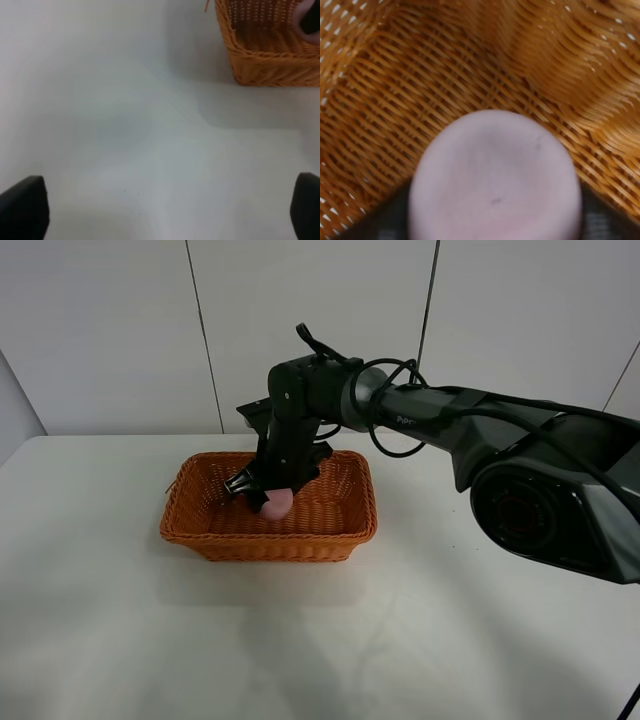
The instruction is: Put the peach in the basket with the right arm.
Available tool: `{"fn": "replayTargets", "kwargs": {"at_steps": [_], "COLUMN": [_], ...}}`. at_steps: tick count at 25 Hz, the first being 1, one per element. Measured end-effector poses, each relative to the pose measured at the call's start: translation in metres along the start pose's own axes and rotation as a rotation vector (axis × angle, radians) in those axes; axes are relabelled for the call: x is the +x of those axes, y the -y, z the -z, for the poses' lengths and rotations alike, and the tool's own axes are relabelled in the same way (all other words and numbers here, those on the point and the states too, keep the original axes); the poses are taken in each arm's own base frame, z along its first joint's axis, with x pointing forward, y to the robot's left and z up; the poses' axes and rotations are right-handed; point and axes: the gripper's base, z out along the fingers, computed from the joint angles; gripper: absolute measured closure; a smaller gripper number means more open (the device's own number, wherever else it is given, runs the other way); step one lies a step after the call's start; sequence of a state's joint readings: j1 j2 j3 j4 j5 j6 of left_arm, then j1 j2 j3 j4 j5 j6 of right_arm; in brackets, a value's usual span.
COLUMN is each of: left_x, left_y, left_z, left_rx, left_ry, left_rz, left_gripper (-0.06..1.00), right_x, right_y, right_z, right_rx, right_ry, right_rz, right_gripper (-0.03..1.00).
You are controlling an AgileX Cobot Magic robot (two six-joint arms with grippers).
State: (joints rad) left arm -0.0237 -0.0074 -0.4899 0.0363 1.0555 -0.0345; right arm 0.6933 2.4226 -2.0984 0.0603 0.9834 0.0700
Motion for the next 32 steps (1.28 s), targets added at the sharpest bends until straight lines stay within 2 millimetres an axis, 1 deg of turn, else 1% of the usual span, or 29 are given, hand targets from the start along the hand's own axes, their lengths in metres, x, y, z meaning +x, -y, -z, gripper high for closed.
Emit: {"fn": "replayTargets", "kwargs": {"at_steps": [1, 2, 5, 7, 10, 15, 17, 20, 23, 26, 29, 32], "left_x": [0.0, 0.0, 0.0, 0.0, 0.0, 0.0, 0.0, 0.0, 0.0, 0.0, 0.0, 0.0], "left_y": [0.0, 0.0, 0.0, 0.0, 0.0, 0.0, 0.0, 0.0, 0.0, 0.0, 0.0, 0.0], "left_z": [0.0, 0.0, 0.0, 0.0, 0.0, 0.0, 0.0, 0.0, 0.0, 0.0, 0.0, 0.0], "left_rx": [0.0, 0.0, 0.0, 0.0, 0.0, -0.001, -0.001, -0.001, -0.001, -0.001, -0.001, -0.001], "left_ry": [0.0, 0.0, 0.0, 0.0, 0.0, 0.0, 0.0, 0.0, 0.0, 0.0, 0.0, 0.0], "left_rz": [0.0, 0.0, 0.0, 0.0, 0.0, -0.001, -0.001, -0.001, -0.001, -0.001, -0.001, -0.001], "left_gripper": [-0.05, -0.05, -0.05, -0.05, -0.05, -0.05, -0.05, -0.05, -0.05, -0.05, -0.05, -0.05], "right_x": [0.0, -0.001, -0.006, -0.012, -0.023, -0.041, -0.044, -0.045, -0.046, -0.046, -0.042, -0.033], "right_y": [0.0, 0.0, 0.0, 0.003, 0.007, 0.008, 0.01, 0.019, 0.038, 0.069, 0.115, 0.171], "right_z": [0.001, 0.003, 0.012, 0.024, 0.051, 0.09, 0.099, 0.104, 0.105, 0.108, 0.113, 0.121], "right_rx": [0.0, 0.0, -0.002, -0.001, 0.015, 0.023, 0.02, 0.027, 0.043, 0.076, 0.115, 0.165], "right_ry": [-0.004, -0.005, 0.002, 0.0, 0.021, 0.137, 0.163, 0.172, 0.173, 0.177, 0.182, 0.188], "right_rz": [-0.001, 0.0, -0.002, -0.008, -0.002, -0.01, -0.019, -0.037, -0.067, -0.108, -0.183, -0.282], "right_gripper": [0.35, 0.32, 0.28, 0.28, 0.28, 0.27, 0.27, 0.27, 0.27, 0.27, 0.27, 0.27]}}
